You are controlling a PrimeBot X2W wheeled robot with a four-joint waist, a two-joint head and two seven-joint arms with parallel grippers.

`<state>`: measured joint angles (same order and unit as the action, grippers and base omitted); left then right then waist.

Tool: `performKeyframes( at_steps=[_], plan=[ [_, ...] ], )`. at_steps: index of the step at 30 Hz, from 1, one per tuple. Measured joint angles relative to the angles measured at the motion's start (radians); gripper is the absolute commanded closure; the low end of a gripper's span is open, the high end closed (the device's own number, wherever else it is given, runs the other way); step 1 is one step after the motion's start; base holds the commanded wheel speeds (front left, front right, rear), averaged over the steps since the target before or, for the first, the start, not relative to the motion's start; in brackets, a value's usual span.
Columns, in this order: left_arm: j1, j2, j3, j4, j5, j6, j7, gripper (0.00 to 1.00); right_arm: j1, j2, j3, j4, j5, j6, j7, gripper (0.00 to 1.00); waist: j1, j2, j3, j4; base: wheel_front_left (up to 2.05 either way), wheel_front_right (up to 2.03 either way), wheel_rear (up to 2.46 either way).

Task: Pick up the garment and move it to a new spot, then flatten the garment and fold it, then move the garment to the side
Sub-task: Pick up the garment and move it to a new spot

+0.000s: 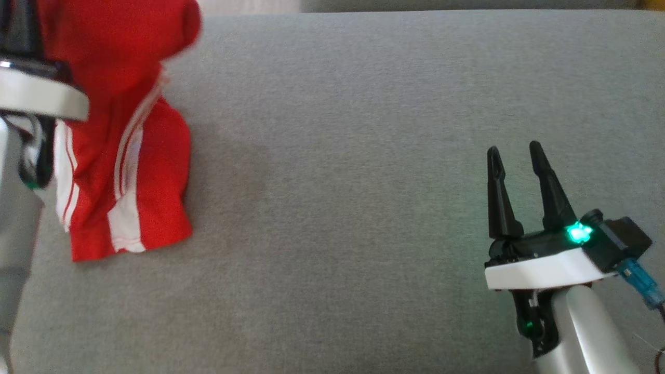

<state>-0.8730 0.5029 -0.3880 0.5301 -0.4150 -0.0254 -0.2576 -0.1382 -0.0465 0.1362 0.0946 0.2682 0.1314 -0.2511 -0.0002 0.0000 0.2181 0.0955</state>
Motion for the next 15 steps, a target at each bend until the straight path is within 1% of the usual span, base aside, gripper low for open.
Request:
performKeyframes(
  at_steps=[3,6,11,15],
  plan=[
    [0.058,-0.004,-0.007,-0.058,0.003,0.017,0.000,1.00,0.011,0.000,0.006,0.004,0.008,0.000,0.000,0.00,0.0000,0.0000,-0.013,-0.026,0.00,0.00,0.00],
    [0.076,-0.022,-0.034,-0.130,0.003,0.026,0.012,1.00,0.010,0.000,0.013,0.003,0.013,0.000,0.000,0.00,0.0000,0.0000,-0.020,-0.054,0.00,0.00,0.00],
    [0.078,-0.088,-0.092,-0.230,0.013,0.037,0.057,1.00,0.008,0.000,0.019,-0.002,0.027,0.000,0.000,0.00,0.0001,0.0000,-0.024,-0.113,0.00,0.00,0.00],
    [0.078,-0.150,-0.144,-0.273,0.020,0.047,0.089,1.00,0.006,0.000,0.021,-0.010,0.046,0.000,0.000,0.00,0.0002,0.0000,-0.022,-0.170,0.00,0.00,0.00]
  ],
)
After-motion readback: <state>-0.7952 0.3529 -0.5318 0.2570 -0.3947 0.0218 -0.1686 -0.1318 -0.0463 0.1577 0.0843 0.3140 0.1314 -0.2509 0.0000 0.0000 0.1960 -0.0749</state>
